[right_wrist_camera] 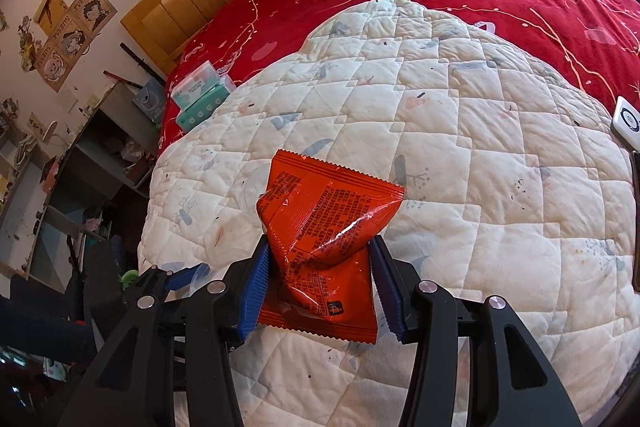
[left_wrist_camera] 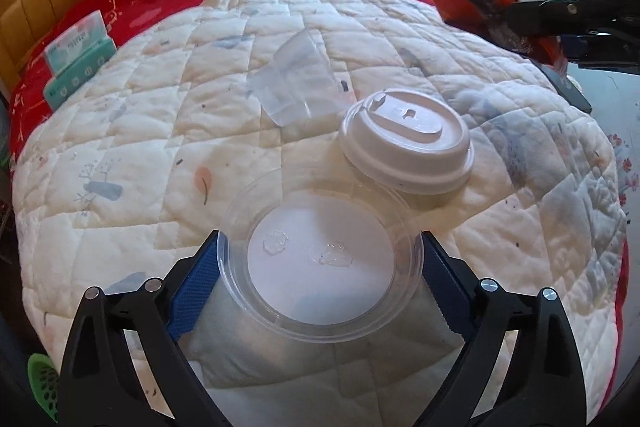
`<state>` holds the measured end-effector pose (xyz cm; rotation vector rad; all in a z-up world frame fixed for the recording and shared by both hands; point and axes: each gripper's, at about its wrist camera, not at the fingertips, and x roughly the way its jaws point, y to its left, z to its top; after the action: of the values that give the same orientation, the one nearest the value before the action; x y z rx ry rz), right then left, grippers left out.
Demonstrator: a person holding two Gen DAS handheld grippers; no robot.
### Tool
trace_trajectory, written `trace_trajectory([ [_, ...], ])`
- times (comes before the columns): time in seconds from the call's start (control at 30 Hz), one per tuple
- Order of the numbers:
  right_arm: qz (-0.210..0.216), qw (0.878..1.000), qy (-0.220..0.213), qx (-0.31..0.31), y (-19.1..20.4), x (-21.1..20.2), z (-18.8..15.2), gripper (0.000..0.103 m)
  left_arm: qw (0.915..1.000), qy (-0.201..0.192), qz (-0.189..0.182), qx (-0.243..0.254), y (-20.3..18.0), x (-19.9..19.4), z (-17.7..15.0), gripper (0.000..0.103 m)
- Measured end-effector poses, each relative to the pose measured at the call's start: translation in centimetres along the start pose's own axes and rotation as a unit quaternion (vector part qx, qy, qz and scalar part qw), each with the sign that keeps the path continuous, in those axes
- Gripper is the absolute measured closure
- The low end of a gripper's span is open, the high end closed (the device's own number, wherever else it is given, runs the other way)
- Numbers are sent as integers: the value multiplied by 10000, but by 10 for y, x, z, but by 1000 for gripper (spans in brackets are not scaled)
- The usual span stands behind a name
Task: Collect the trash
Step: 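Grasp the clear round lid with the left tool while the right tool holds the packet, then carry both to the wastebasket and open the left tool over it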
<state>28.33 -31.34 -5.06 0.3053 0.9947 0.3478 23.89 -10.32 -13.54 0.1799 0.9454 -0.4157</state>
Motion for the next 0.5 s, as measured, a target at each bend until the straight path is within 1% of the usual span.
trace_trajectory([
  [0.23,77,9999,-64,-60,12,-12,-15,55,9994,-178,135,-258,10,-34,-12,11],
  [0.4,251,9996,-20,-156,35,-17,-32,55,9971,-410,270,-588,27,-73,-28,11],
  [0.5,355,9990,11,-269,54,-18,-43,55,9943,-564,355,-836,41,-97,-41,11],
])
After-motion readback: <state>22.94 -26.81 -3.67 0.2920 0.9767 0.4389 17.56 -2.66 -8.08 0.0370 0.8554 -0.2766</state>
